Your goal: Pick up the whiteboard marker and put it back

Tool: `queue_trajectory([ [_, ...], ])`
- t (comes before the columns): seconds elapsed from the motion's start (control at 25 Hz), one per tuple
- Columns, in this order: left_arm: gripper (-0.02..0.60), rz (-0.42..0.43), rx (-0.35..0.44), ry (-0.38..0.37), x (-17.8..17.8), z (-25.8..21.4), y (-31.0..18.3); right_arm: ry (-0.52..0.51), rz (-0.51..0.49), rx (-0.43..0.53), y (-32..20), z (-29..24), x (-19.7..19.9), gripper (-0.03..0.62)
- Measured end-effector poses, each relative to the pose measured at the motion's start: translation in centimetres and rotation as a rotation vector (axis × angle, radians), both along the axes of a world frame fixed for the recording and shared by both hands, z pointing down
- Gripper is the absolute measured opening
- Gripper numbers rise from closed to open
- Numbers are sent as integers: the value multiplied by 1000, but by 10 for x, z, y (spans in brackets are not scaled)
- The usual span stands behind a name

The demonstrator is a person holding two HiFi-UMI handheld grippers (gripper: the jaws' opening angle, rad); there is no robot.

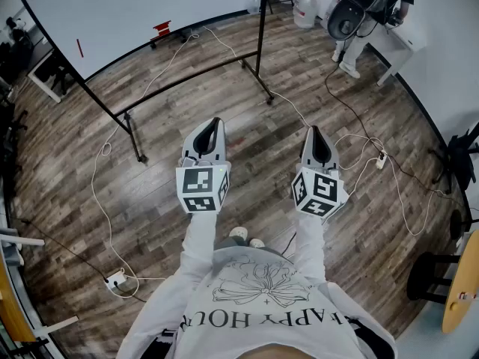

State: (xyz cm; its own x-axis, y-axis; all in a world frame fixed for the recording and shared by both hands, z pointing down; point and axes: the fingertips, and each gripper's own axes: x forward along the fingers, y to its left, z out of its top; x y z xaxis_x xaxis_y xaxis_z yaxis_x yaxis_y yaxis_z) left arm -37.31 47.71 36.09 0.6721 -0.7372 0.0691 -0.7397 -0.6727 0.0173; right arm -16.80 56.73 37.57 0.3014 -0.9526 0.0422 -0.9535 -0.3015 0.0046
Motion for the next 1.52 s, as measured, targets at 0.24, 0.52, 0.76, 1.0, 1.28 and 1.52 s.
queue_trajectory([
  [0.24,6,4,0,0,0,-1,-2,-3,-4,-7,-3,0,-2,6],
  [0.52,7,13,5,-3,-9,0,-15,-16,14,-2,-15,5,-10,8],
  [0.76,8,19,-11,0,-16,10,-23,-39,32,-21,-17,22,-18,8],
  [1.0,8,19,-32,5,-13,19,-38,-44,31,-38,-29,29,-20,8],
  [1.28,8,1,-44,12,15,24,-73,-54,24,-51,-64,37,8,8],
  [1.52,8,-7,-42,13,63,27,-123,-54,4,-37,-121,36,56,8],
])
